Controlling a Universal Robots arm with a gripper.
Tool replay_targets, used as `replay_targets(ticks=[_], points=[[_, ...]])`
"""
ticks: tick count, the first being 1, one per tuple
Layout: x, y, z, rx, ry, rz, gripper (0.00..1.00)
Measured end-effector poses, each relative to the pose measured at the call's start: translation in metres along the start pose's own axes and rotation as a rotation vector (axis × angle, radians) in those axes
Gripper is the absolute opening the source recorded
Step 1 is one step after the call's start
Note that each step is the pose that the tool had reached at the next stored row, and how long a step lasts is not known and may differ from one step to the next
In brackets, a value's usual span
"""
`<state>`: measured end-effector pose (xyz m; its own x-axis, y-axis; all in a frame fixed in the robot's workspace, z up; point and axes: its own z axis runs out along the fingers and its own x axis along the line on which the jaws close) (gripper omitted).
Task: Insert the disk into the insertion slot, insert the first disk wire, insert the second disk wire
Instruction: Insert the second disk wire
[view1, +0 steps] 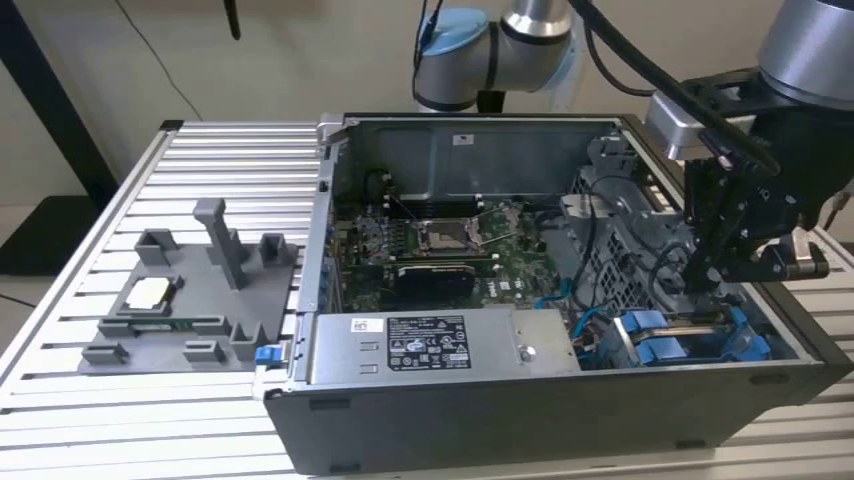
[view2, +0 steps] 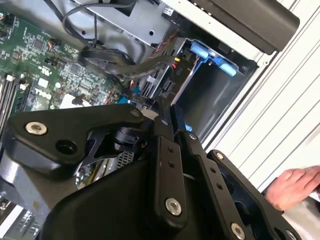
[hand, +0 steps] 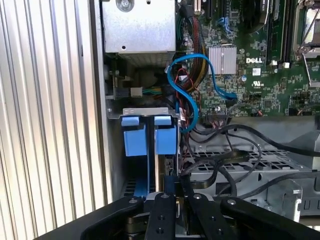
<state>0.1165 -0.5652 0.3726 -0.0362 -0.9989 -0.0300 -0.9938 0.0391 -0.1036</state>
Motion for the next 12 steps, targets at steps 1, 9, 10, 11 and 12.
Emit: replay_targets(ticks=[1, 9, 10, 11, 12], points=[[0.0000, 0.0000, 0.0000, -0.0001, 0.0000, 0.000, 0.16], [0.0015, 0.0005, 0.0044, 0.0009, -0.0002, 0.000, 0.16], [0.0025, 0.0006, 0.0057, 0.0009, -0.0001, 0.001, 0.16], [0.0032, 0.0007, 0.0070, 0.0009, 0.0000, 0.002, 0.16], [0.0038, 0.0007, 0.0085, 0.0010, 0.0000, 0.004, 0.16]])
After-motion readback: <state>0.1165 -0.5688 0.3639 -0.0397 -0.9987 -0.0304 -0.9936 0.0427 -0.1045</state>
